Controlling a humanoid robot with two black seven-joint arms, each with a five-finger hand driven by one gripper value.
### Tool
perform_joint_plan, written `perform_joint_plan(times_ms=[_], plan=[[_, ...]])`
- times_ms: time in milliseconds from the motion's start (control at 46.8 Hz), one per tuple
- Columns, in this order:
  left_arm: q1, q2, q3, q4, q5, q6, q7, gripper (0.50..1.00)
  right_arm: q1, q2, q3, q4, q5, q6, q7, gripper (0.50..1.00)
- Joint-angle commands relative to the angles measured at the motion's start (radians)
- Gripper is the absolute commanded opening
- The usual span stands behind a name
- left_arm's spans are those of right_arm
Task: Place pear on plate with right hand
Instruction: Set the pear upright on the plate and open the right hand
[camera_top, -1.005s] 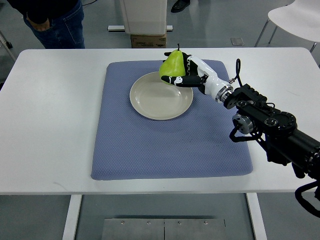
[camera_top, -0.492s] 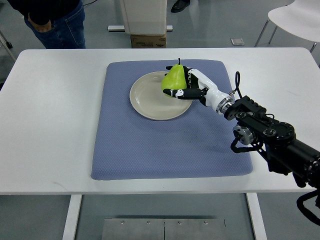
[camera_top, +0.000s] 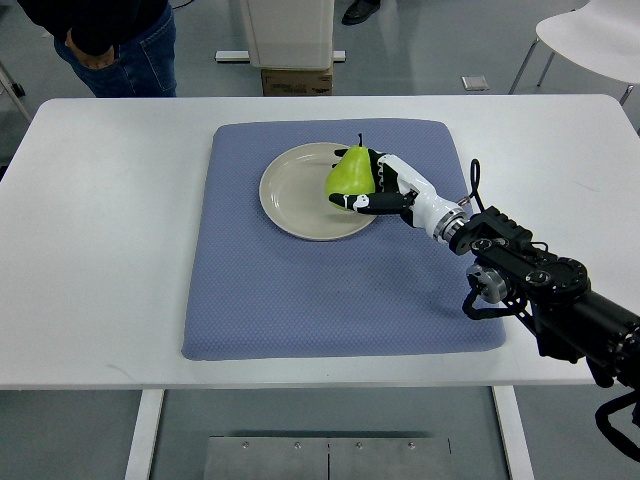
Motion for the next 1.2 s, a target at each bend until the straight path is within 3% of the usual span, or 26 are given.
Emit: perform_joint_plan(times_ms=[0,727,791,855,919,1176], plan=[[0.0,0.0,0.0,0.0,0.0,0.0,0.0,1.0,0.0,0.0,0.0,-0.001,0.001,-0.008,-0.002,0.5],[0.0,0.0,0.0,0.0,0.0,0.0,0.0,1.0,0.009,0.0,0.002,0.001,0.001,-0.031,-0.002,0.5],[0.0,0.0,0.0,0.0,0.0,0.001,0.0,1.0,0.009,0.0,0.003,-0.001,0.001,-0.031,-0.002,0.645],[0.0,0.0,0.0,0.0,0.0,0.0,0.0,1.0,0.009,0.0,0.003,0.001,0.001,-0.037,-0.002,0.742],[0.0,0.0,0.0,0.0,0.0,0.0,0.0,1.0,0.009,0.0,0.003,0.001,0.002,-0.049,-0.002,0.786],[0.0,0.0,0.0,0.0,0.0,0.0,0.0,1.0,0.015,0.0,0.003,-0.001,0.002,-0.057,-0.002,0.862]])
